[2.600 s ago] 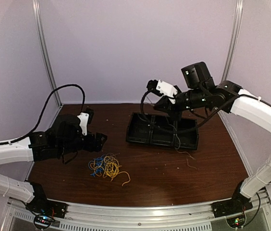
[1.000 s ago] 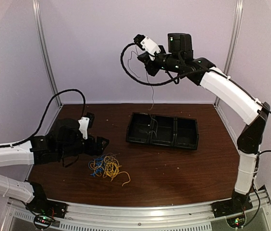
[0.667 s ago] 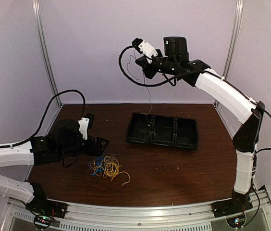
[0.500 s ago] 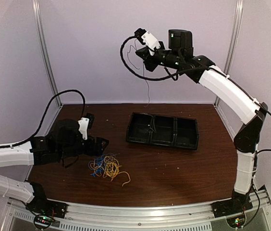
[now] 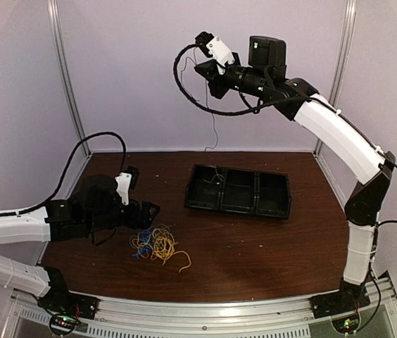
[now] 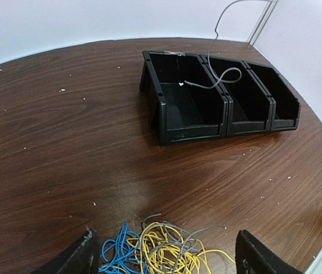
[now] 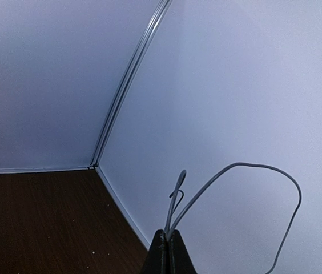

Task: Untangle the cables

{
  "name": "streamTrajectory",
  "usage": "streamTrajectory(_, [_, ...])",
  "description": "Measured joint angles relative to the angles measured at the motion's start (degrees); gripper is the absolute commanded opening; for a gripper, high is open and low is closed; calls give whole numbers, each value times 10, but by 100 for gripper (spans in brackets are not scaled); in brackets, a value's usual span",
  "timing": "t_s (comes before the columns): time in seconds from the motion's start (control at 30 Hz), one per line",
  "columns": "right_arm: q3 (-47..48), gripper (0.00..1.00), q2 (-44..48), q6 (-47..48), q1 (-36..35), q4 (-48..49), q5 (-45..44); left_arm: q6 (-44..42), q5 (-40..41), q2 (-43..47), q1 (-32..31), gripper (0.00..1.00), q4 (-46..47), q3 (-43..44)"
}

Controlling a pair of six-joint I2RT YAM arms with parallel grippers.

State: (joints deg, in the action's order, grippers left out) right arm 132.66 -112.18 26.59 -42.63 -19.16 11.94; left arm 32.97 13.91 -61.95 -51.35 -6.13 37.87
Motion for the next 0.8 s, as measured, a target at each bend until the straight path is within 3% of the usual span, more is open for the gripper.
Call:
streamTrajectory(0.37, [4, 0, -74, -3, 0, 3, 0, 3, 1, 26, 0, 83, 0, -13])
streamTrajectory(0.8, [6, 0, -79, -5, 0, 6, 0, 6, 1, 26, 0, 83, -3, -20])
